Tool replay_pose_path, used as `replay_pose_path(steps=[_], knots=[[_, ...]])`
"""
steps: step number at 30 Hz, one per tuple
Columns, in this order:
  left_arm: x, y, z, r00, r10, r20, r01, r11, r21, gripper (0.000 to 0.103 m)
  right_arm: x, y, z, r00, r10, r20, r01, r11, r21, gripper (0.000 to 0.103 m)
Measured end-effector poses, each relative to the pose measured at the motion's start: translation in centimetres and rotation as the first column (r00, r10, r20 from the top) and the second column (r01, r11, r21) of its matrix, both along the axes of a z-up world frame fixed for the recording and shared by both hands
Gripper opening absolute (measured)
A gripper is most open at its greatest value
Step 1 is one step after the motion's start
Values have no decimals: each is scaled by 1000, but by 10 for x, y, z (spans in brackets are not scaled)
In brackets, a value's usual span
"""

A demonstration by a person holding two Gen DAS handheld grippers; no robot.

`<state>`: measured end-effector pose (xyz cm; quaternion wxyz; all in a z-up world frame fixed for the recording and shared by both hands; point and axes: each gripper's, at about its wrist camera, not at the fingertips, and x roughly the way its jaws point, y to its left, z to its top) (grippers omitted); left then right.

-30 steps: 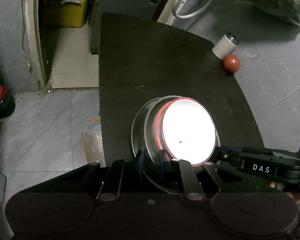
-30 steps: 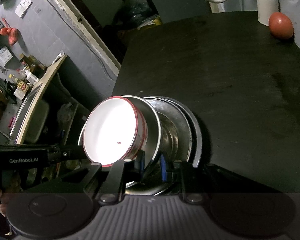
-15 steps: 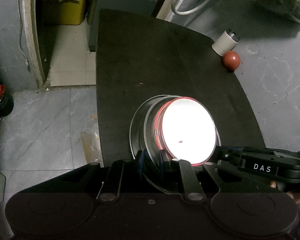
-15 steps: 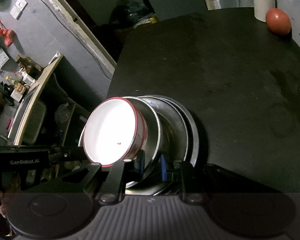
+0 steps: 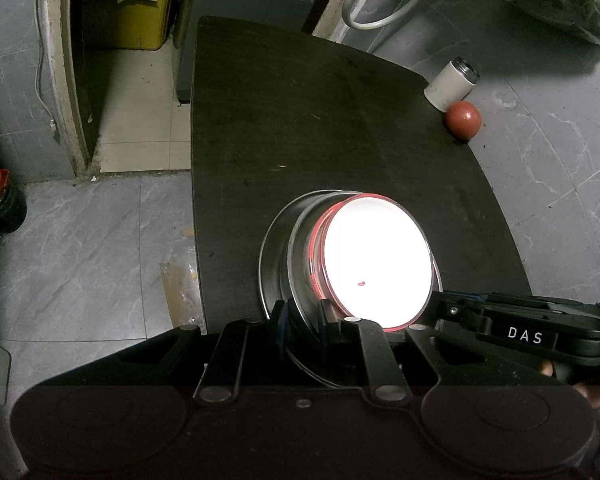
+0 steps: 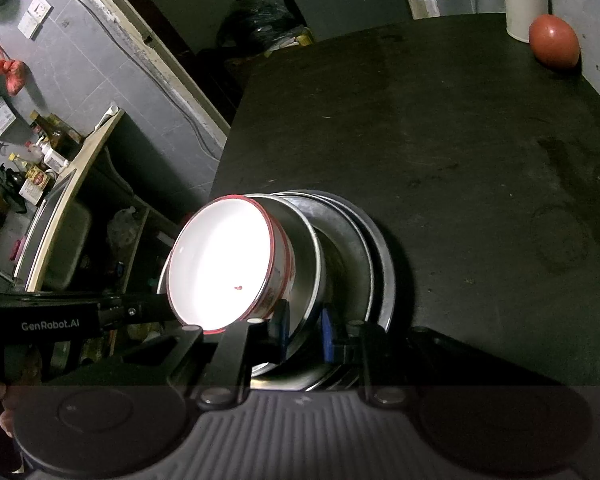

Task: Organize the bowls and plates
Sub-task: 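Lower the bowl stack with both grippers onto the steel plates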

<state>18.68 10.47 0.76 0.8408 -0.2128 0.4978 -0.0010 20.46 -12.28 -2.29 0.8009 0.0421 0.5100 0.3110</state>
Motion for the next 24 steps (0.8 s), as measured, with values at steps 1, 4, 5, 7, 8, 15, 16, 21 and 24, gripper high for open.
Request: replay_pose_path(steps=[1,4,5,7,8,15,16,21,24], knots=[[0,0,0,1000,-1,0,1,1000,1,16,0,0,0,1000,0,0,0,1000,0,19],[0,0,0,1000,-1,1,1,1000,0,16,0,0,0,1000,0,0,0,1000,0,19],[0,0,0,1000,-1,1,1,1000,0,16,0,0,0,1000,0,0,0,1000,-1,19],[0,0,0,1000,-1,1,1,1000,1,16,0,0,0,1000,-1,0,1,1000,-1,19],[0,0,-1,1000,-1,1,1,1000,1,16,0,0,0,1000,-2,0,2,1000,-1,19],[0,0,0,1000,-2,1,2,1000,1,16,0,-1,-1,1000,-5,0,5,1000,-2,19],[0,0,-1,1000,-2,1,2,1000,1,16,0,-1,-1,1000,-5,0,5,1000,-2,19],[0,0,-1,1000,-2,1,2,1000,0,16,1,-2,-1,1000,-8,3,8,1000,-3,19],[0,0,-1,1000,-3,1,3,1000,0,16,1,-2,0,1000,-10,5,10,1000,-5,19]])
